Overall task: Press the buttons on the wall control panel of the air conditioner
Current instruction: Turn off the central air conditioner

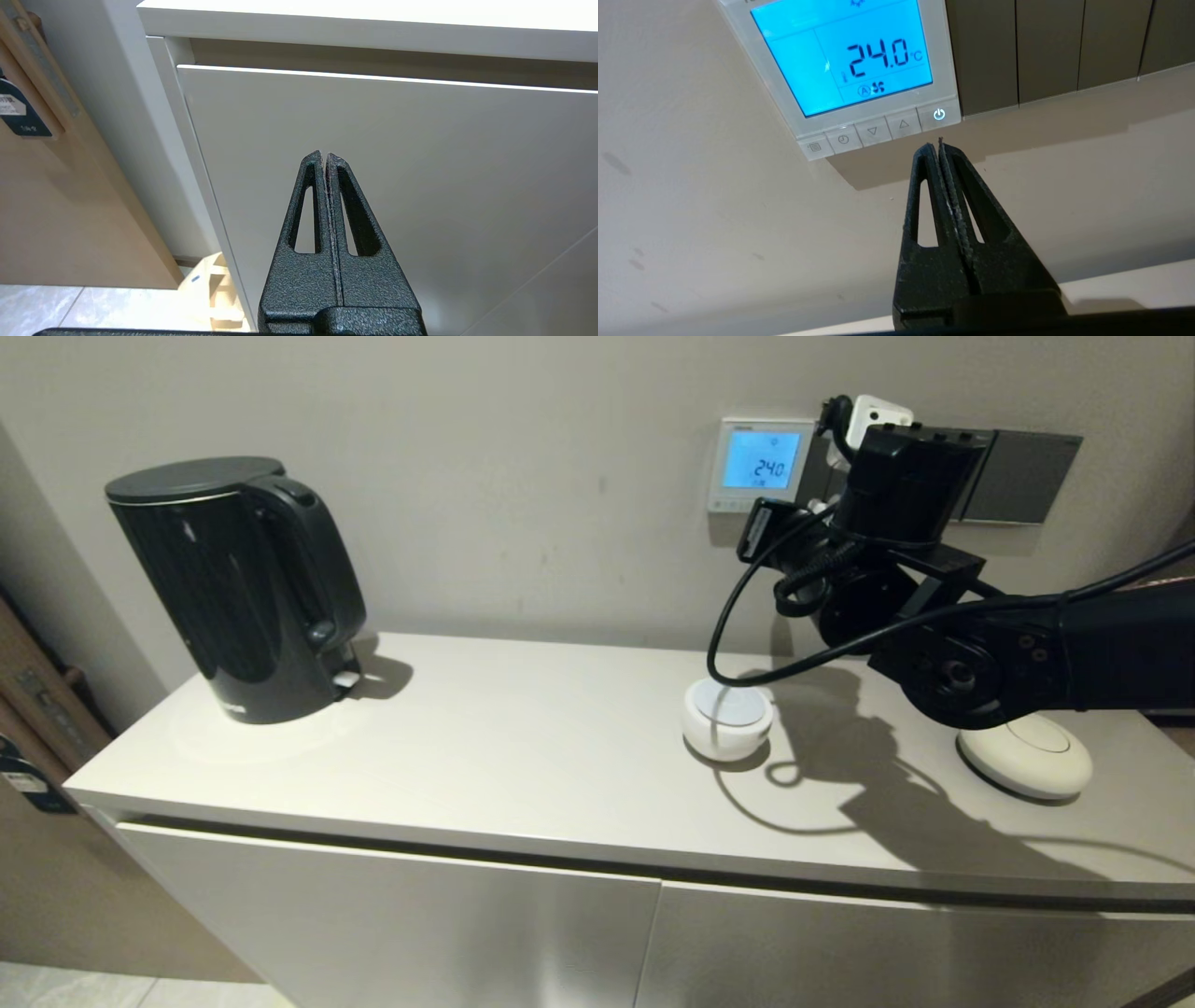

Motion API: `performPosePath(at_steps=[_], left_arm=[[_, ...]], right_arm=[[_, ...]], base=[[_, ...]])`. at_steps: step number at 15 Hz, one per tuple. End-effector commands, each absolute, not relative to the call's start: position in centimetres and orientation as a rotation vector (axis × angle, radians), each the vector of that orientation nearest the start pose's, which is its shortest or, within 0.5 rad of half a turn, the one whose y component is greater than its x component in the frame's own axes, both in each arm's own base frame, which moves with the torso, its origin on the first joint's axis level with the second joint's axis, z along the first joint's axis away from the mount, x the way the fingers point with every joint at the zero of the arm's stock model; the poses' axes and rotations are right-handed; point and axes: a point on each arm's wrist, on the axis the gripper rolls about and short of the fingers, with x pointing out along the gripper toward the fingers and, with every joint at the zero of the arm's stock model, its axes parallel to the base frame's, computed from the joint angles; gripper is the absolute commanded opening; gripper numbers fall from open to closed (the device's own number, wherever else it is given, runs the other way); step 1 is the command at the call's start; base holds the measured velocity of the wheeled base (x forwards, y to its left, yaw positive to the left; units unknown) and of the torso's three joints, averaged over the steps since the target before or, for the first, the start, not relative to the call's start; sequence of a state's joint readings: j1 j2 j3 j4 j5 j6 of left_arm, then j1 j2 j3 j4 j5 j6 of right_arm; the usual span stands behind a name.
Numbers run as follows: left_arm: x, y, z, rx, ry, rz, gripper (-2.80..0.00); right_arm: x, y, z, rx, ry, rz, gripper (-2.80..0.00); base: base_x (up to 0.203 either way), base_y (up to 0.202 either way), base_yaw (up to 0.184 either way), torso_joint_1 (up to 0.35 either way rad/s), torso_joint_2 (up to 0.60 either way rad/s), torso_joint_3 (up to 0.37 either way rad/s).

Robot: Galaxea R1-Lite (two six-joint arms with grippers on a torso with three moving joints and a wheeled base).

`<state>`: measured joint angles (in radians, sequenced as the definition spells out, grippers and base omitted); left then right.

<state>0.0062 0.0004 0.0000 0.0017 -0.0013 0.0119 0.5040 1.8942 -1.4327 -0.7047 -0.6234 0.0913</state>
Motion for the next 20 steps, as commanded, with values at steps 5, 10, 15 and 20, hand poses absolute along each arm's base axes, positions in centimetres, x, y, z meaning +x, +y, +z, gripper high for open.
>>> performPosePath(at_steps=[5, 10, 15, 20], left_arm=[[-2.3, 0.0, 7.5, 0.012, 0.002, 0.006, -2.80], [-2.3, 0.0, 7.5, 0.012, 0.002, 0.005, -2.80], [-2.3, 0.0, 7.5, 0.012, 0.002, 0.006, -2.80], [-2.3, 0.0, 7.5, 0.012, 0.002, 0.006, -2.80]], right_arm=[[33.9, 17.3, 30.1, 0.242, -0.245, -0.095, -2.80], [34.4, 17.1, 29.9, 0.238, -0.258, -0.112, -2.80], [34.7, 17.1, 29.6, 0.230, -0.250, -0.115, -2.80], [35.2, 17.2, 29.1, 0.223, -0.241, -0.122, -2.80]], base=[[0.000, 0.000, 0.000, 0.000, 0.00, 0.000], [0.000, 0.000, 0.000, 0.000, 0.00, 0.000], [0.000, 0.000, 0.000, 0.000, 0.00, 0.000], [0.000, 0.000, 0.000, 0.000, 0.00, 0.000]])
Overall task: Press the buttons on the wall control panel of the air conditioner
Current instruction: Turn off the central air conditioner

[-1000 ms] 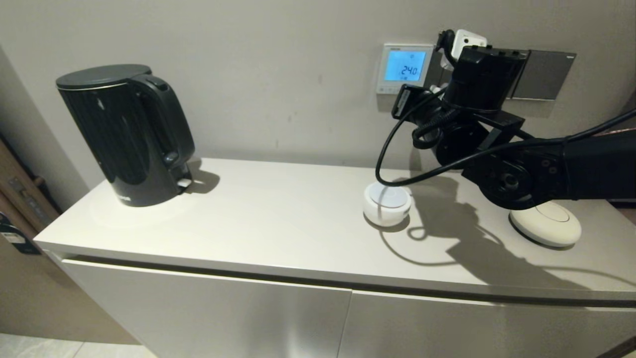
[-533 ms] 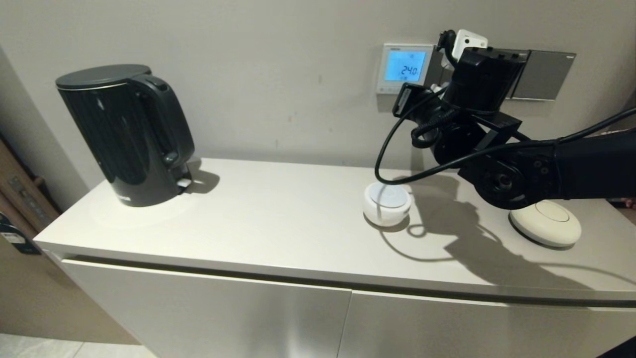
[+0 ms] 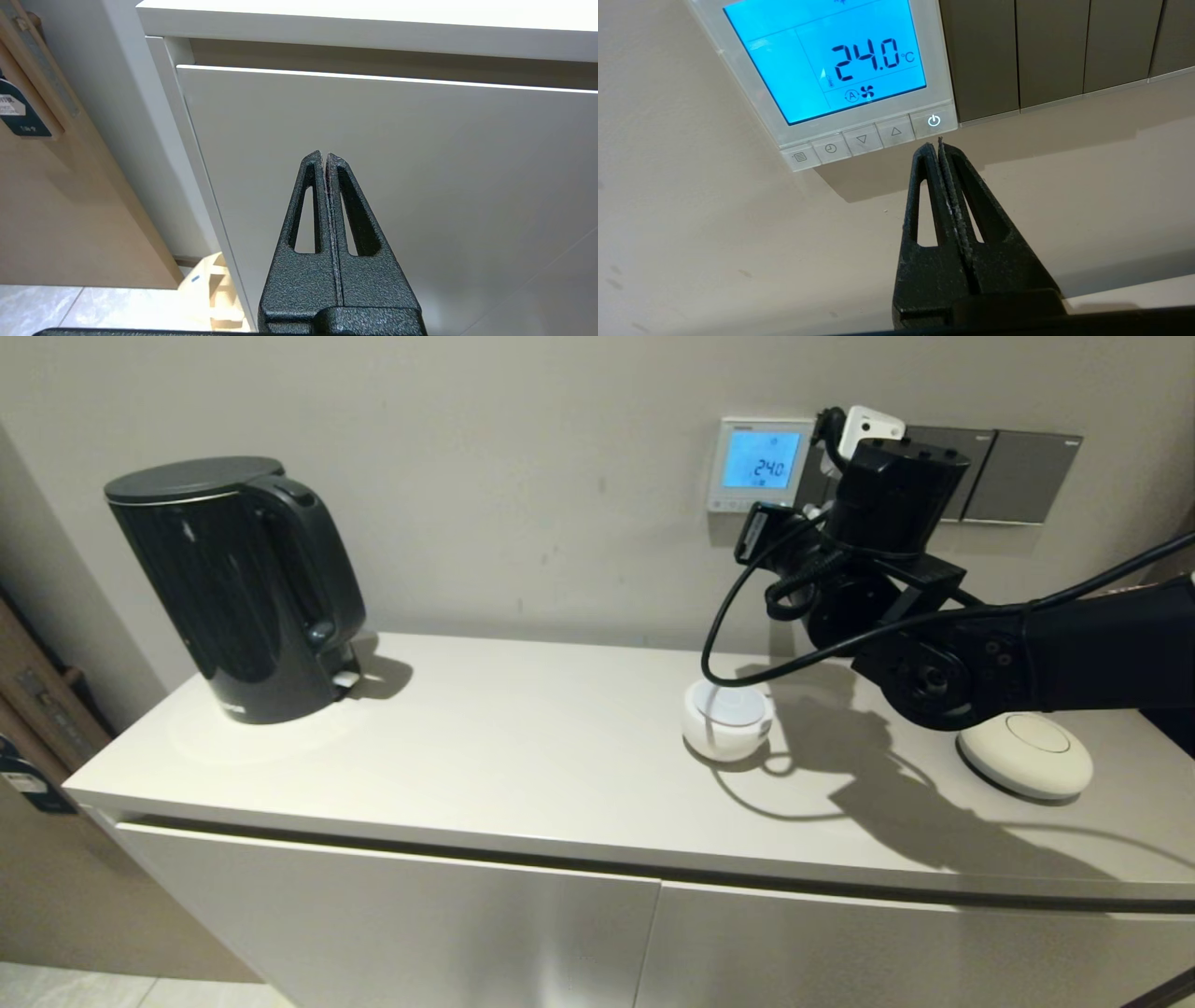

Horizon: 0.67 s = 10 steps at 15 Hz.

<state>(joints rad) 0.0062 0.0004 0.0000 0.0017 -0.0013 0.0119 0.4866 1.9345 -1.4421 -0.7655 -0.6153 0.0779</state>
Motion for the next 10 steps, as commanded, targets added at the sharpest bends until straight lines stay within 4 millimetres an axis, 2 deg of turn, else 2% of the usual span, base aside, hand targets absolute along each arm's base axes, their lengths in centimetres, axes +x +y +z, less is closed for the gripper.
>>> performPosePath(at_steps=[1, 3, 10], left_arm=[[-2.28, -0.02, 7.53, 0.012, 0.002, 0.005, -2.80], [-2.28, -0.02, 7.53, 0.012, 0.002, 0.005, -2.80], [-2.28, -0.02, 7.53, 0.012, 0.002, 0.005, -2.80]], right_arm=[[35.35, 17.08, 29.09, 0.222, -0.243, -0.125, -2.80], [35.55, 16.50, 29.24, 0.216, -0.249, -0.141, -2.80], [35.93, 16.49, 29.05, 0.211, -0.247, -0.146, -2.80]], base=[[0.000, 0.000, 0.000, 0.000, 0.00, 0.000], [0.000, 0.000, 0.000, 0.000, 0.00, 0.000], [0.000, 0.000, 0.000, 0.000, 0.00, 0.000]])
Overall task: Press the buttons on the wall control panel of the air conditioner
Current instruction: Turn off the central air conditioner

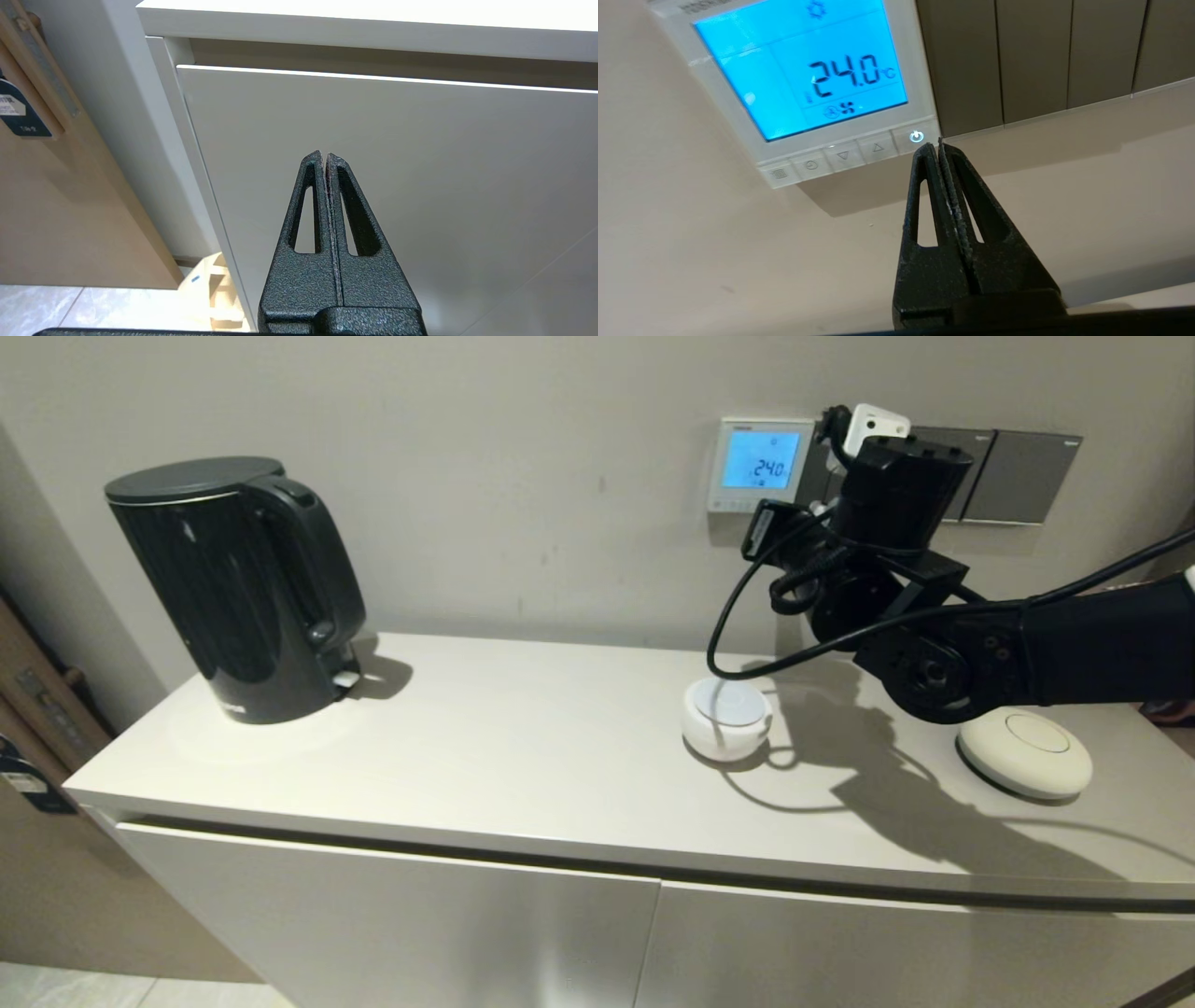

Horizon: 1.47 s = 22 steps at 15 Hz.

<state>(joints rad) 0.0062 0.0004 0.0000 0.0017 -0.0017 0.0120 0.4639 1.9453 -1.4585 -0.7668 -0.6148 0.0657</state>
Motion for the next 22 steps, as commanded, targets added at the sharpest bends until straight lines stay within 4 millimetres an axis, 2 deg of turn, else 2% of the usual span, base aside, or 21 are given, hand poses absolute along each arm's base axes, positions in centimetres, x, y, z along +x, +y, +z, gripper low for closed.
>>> performPosePath(at_steps=[1, 7, 22], left_arm=[[-2.3, 0.0, 7.5, 0.012, 0.002, 0.006, -2.80], [-2.3, 0.0, 7.5, 0.012, 0.003, 0.006, -2.80], [-2.3, 0.0, 7.5, 0.012, 0.002, 0.006, -2.80]], right_arm=[[36.2, 16.6, 28.9, 0.210, -0.245, -0.146, -2.80], [36.6, 16.2, 28.9, 0.212, -0.252, -0.158, -2.80], [37.4, 16.7, 28.6, 0.219, -0.261, -0.154, -2.80]], base=[[0.000, 0.000, 0.000, 0.000, 0.00, 0.000], [0.000, 0.000, 0.000, 0.000, 0.00, 0.000], [0.000, 0.000, 0.000, 0.000, 0.00, 0.000]])
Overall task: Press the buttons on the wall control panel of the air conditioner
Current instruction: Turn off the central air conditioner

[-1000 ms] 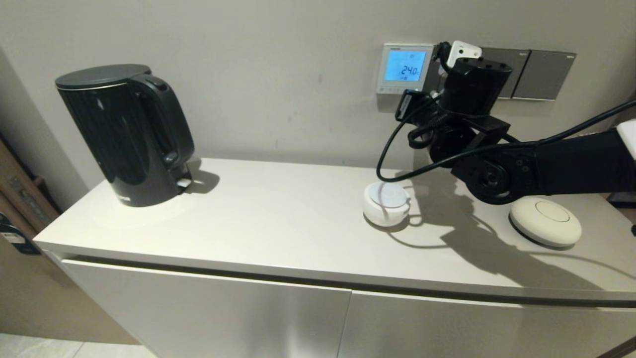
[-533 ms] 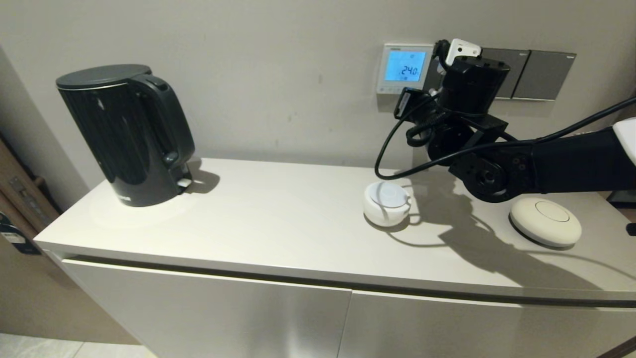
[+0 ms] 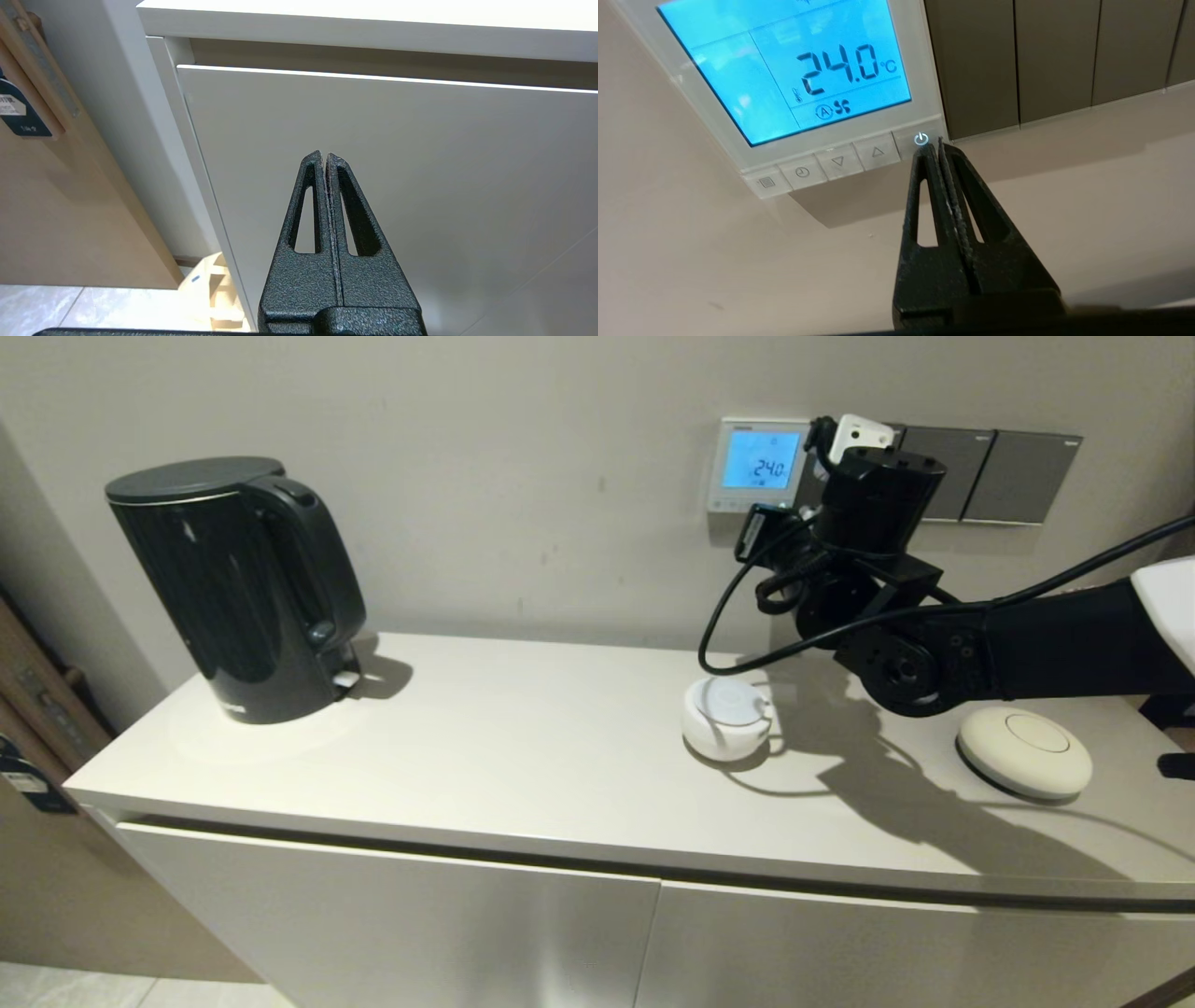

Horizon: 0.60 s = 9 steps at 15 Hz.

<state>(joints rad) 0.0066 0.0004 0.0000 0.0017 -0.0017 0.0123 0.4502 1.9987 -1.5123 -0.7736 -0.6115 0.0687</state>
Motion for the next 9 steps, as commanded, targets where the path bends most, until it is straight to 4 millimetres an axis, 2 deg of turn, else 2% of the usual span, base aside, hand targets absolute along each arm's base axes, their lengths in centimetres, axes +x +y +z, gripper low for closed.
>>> performPosePath(at_steps=[1, 9], left_arm=[[-2.28, -0.02, 7.53, 0.012, 0.002, 0.006, -2.80], [-2.28, -0.02, 7.53, 0.012, 0.002, 0.005, -2.80]], right_arm=[[37.42, 16.68, 28.62, 0.221, -0.264, -0.153, -2.80], [37.37, 16.56, 28.63, 0.221, -0.264, -0.158, -2.80]], base=[[0.000, 0.000, 0.000, 0.000, 0.00, 0.000], [0.000, 0.000, 0.000, 0.000, 0.00, 0.000]])
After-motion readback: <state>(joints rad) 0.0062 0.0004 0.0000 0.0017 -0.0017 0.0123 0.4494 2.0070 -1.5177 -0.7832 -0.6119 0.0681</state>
